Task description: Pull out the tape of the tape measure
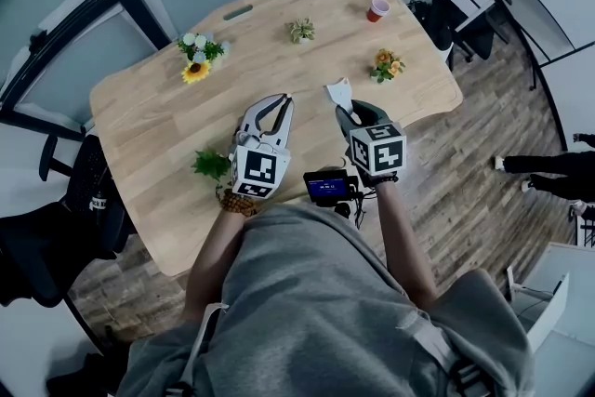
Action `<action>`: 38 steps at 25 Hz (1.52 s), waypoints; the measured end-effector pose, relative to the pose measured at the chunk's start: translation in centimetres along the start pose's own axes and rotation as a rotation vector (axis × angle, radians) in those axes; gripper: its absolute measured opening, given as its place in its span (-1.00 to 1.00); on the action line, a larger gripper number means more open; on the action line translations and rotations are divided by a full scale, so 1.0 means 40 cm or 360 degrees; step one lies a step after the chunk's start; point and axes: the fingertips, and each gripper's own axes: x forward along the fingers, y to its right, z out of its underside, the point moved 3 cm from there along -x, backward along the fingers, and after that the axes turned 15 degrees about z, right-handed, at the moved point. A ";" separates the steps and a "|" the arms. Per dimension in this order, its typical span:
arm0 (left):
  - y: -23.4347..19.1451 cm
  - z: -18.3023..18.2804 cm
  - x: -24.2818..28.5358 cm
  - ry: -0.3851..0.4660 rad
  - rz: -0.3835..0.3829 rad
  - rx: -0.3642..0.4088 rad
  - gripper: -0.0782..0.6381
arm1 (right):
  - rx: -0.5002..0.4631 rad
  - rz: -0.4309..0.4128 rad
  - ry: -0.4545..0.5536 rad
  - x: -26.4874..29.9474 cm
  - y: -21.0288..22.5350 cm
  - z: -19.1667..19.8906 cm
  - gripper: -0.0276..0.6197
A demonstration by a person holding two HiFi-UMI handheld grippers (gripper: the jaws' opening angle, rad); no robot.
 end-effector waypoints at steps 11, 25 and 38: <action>0.007 0.000 0.006 -0.0002 0.0016 -0.0004 -0.68 | 0.0011 0.0021 -0.0017 0.009 0.012 0.011 -0.50; -0.018 0.011 -0.003 0.0007 -0.0029 -0.0048 -0.68 | 0.0048 0.0098 -0.0048 0.022 0.061 0.026 -0.50; -0.049 0.025 -0.023 -0.0002 -0.0100 -0.0080 -0.68 | 0.0072 0.0155 -0.0084 0.033 0.097 0.050 -0.50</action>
